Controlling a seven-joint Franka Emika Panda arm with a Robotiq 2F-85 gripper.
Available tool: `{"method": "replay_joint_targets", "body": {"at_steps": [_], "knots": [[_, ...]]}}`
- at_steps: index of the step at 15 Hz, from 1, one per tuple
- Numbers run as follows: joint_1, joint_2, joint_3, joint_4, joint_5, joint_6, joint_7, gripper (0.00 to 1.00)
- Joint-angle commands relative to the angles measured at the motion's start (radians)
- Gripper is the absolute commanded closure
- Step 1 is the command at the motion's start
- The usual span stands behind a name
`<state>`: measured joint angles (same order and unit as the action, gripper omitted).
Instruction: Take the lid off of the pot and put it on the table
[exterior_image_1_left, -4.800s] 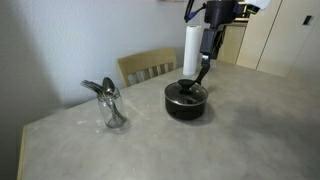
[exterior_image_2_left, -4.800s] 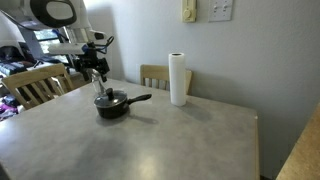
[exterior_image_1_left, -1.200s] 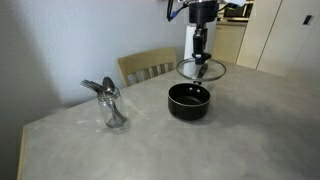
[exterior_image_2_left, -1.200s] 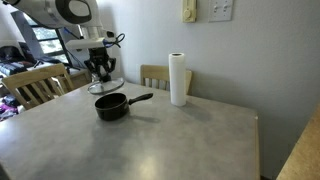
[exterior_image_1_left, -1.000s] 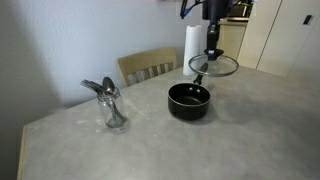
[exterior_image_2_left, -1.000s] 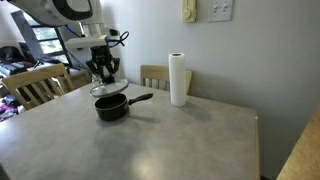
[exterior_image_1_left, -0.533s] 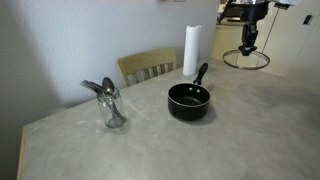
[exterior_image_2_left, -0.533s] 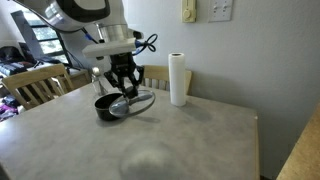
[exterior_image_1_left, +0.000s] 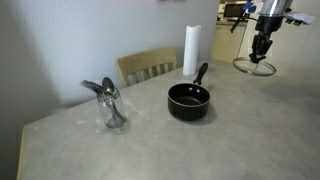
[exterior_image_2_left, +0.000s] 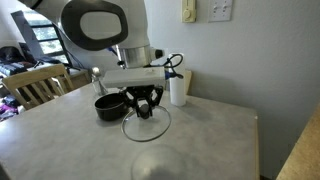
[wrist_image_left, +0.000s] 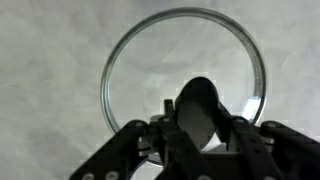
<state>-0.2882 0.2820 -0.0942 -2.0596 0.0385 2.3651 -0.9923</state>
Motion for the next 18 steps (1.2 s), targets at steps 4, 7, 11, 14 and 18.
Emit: {"method": "replay_joint_targets", "body": {"at_steps": [4,7,11,14,18], "knots": [[-0.008,0.109,-0.024,0.006,-0.057,0.068,-0.014,0.86],[0.007,0.155,-0.032,0.011,-0.116,0.102,0.047,0.86],[0.005,0.194,-0.022,0.021,-0.155,0.117,0.099,0.86],[-0.008,0.213,-0.011,0.029,-0.142,0.111,0.1,0.86],[-0.029,0.227,0.004,0.034,-0.11,0.113,0.094,0.86]]}}
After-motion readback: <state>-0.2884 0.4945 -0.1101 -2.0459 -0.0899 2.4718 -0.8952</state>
